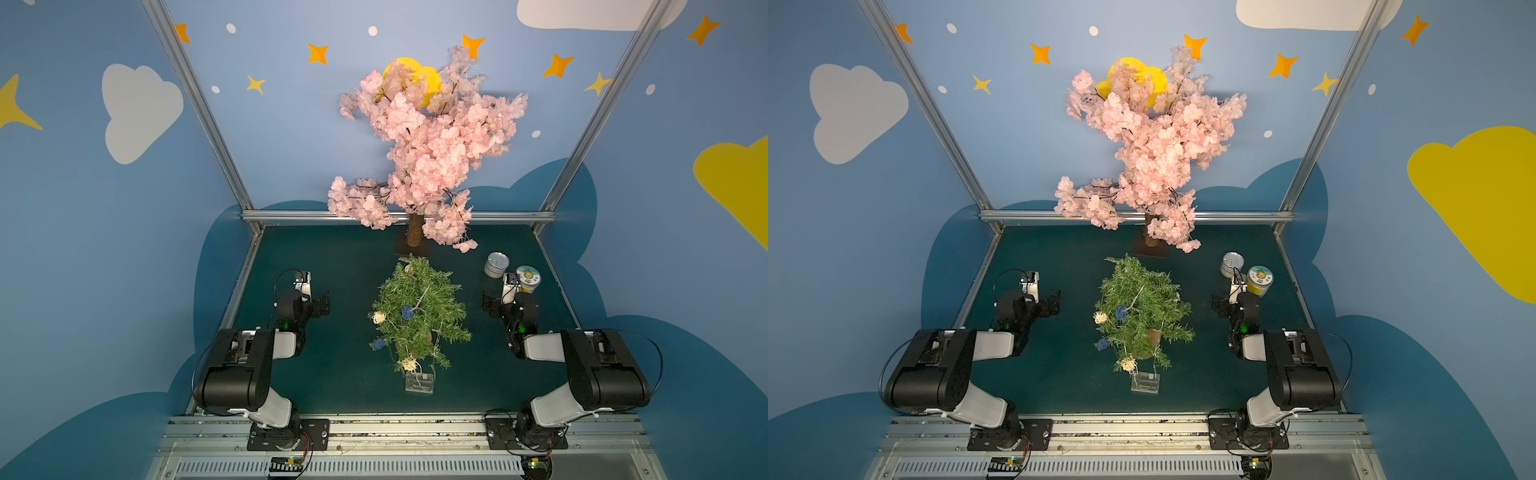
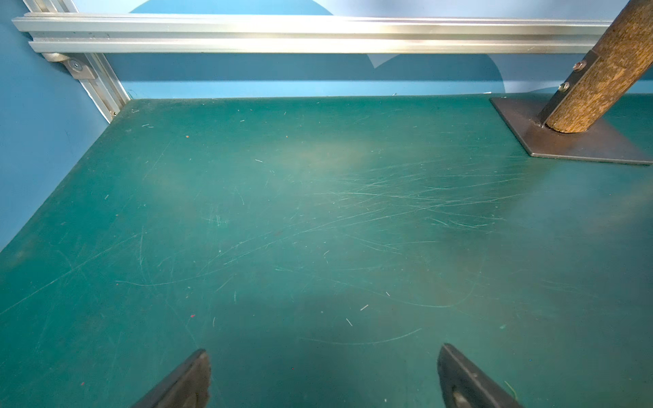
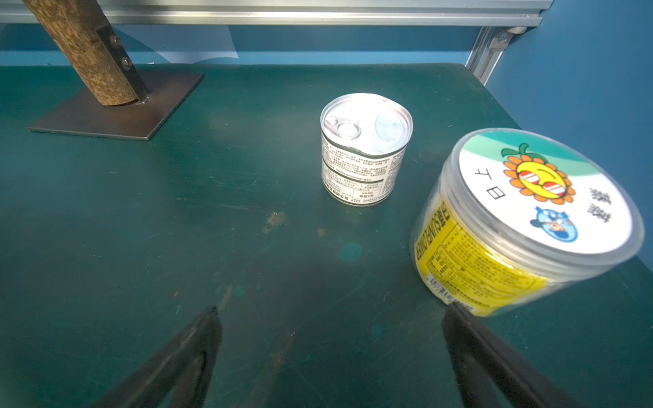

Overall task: Remove string lights from the small christmas tree
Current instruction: Adjust the Christmas tree at the center of the board.

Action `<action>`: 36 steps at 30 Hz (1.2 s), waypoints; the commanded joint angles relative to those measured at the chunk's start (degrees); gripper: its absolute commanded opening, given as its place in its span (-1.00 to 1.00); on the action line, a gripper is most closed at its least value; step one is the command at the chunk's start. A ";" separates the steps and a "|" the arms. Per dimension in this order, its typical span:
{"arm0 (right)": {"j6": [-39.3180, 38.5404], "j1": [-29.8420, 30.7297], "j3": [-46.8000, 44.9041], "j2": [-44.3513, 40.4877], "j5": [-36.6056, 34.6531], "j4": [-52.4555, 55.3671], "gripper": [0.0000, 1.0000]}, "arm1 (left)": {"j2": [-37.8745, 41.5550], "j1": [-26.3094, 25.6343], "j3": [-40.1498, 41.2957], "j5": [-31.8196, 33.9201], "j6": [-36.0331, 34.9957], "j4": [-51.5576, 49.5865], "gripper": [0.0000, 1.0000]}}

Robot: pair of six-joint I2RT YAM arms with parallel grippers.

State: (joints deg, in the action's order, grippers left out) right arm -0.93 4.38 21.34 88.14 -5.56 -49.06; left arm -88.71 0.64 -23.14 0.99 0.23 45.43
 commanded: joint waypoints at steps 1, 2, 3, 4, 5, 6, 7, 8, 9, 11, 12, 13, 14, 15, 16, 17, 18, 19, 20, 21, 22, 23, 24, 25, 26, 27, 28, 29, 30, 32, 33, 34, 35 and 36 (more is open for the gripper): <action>-0.56 0.38 0.21 -0.60 -0.78 -1.25 0.96 | 0.89 0.21 -0.34 -0.91 -0.23 -0.43 0.99; -0.56 0.37 0.22 -0.60 -0.83 -1.27 0.96 | 0.89 0.23 -0.44 -0.91 -0.14 -0.43 0.99; -0.53 0.37 0.19 -0.60 -0.84 -1.23 0.96 | 0.88 0.18 -0.42 -0.91 -0.14 -0.43 0.99; -0.55 0.37 0.27 -0.60 -0.83 -1.30 0.96 | 0.90 0.22 -0.38 -0.86 -0.06 -0.43 0.99; -0.51 0.43 0.22 -0.60 -0.83 -1.22 0.96 | 0.90 0.19 -0.35 -0.82 -0.06 -0.43 0.99; -0.49 0.28 0.44 -0.53 -0.68 -1.07 0.96 | 0.86 0.22 -0.45 -0.75 0.03 -0.43 0.99; -0.39 0.02 0.77 -0.51 -0.04 -0.68 0.96 | 0.86 0.22 -0.36 -0.81 0.01 -0.43 0.99; 0.10 -0.65 1.11 -0.51 0.86 0.13 0.96 | 0.86 0.26 -0.40 -0.82 0.11 -0.43 0.99; 0.47 -1.12 1.21 -0.67 1.90 0.72 0.96 | 0.82 0.38 -0.41 -0.51 0.27 -0.36 0.99; 0.54 -1.26 1.17 -0.69 2.05 0.69 0.96 | 0.82 0.41 -0.44 -0.34 0.55 -0.34 0.99; 0.55 -1.34 1.16 -0.60 2.07 0.46 0.96 | 0.86 0.40 -0.74 1.20 1.06 -0.72 0.99; 0.57 -1.39 1.20 -0.68 1.96 0.61 0.96 | 1.17 0.39 -0.63 2.34 1.55 -1.05 0.99; 0.58 -1.33 1.17 -0.82 1.63 0.30 0.96 | 1.90 0.29 -0.17 4.45 2.16 0.15 1.00; 0.51 -0.98 1.46 -1.55 0.09 0.01 0.96 | 3.81 0.19 0.19 5.82 1.74 1.01 0.99; 0.67 -0.46 3.26 -4.22 -1.72 4.92 0.96 | 7.12 -0.11 -0.68 7.31 1.86 -3.39 0.99; 2.02 -0.11 7.37 -7.79 -3.59 16.65 0.95 | 11.70 -0.46 -3.30 9.77 3.38 -12.39 0.99; 5.11 -0.08 12.98 -10.59 -5.04 31.14 0.96 | 16.07 -0.55 -7.41 11.28 7.18 -23.68 1.00; 7.87 -0.08 17.58 -11.93 -5.21 40.08 0.96 | 18.42 -0.54 -10.96 11.68 9.74 -32.73 0.99; 9.14 0.11 22.43 -12.89 -3.83 47.96 0.95 | 20.42 -0.63 -14.98 10.71 12.33 -41.08 1.00; 10.19 0.90 26.18 -13.58 -2.94 54.02 0.95 | 21.63 -0.73 -18.38 8.06 14.25 -47.45 0.99; 10.56 1.76 28.93 -14.06 -1.87 58.48 0.94 | 22.19 -1.16 -21.07 5.69 15.68 -52.23 0.99; 10.03 3.21 31.80 -14.54 -0.58 63.21 0.92 | 22.45 -2.31 -23.86 3.91 17.95 -57.63 0.99; 9.33 5.16 34.76 -15.05 -0.36 68.20 0.92 | 22.52 -3.84 -26.65 1.54 19.12 -61.92 0.99; 9.34 7.21 37.46 -15.54 -1.12 72.82 0.92 | 22.52 -5.56 -28.51 -0.18 19.17 -65.11 0.99; 9.21 9.92 40.10 -16.29 -2.36 77.17 0.91 | 22.52 -8.07 -30.39 -0.81 19.39 -68.54 0.99; 9.28 12.75 42.36 -17.19 -4.31 81.71 0.90 | 22.65 -10.58 -31.92 -1.26 19.41 -71.55 0.99; 9.65 15.28 44.32 -18.11 -6.51 84.80 0.89 | 23.04 -12.66 -32.89 -1.66 19.00 -73.57 0.99; 10.74 18.39 46.81 -19.03 -9.43 89.40 0.87 | 23.49 -15.24 -33.77 -1.63 18.40 -75.66 0.99; 12.45 21.08 49.74 -19.90 -12.55 94.72 0.85 | 24.14 -17.53 -34.43 -1.57 17.77 -77.51 1.00; 16.93 25.30 55.68 -21.00 -19.03 105.33 0.84 | 25.85 -20.43 -35.62 -1.53 17.04 -81.36 1.00; 18.77 27.29 58.09 -22.02 -20.45 109.61 0.83 | 27.01 -21.47 -35.97 -1.48 17.19 -83.16 0.99; 19.83 29.26 59.44 -22.93 -20.65 111.63 0.79 | 28.06 -22.17 -36.10 -1.81 17.25 -84.12 1.00; 20.66 31.71 60.62 -24.07 -19.83 112.92 0.75 | 29.24 -23.01 -35.89 -2.38 17.57 -84.60 0.99; 21.44 34.35 61.87 -24.74 -18.61 113.91 0.69 | 30.28 -23.65 -35.63 -3.21 17.91 -84.80 0.99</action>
State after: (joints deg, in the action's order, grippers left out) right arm 15.09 34.37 79.33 66.63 -20.18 49.50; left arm -62.06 -21.71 -57.34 -0.30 17.28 -31.64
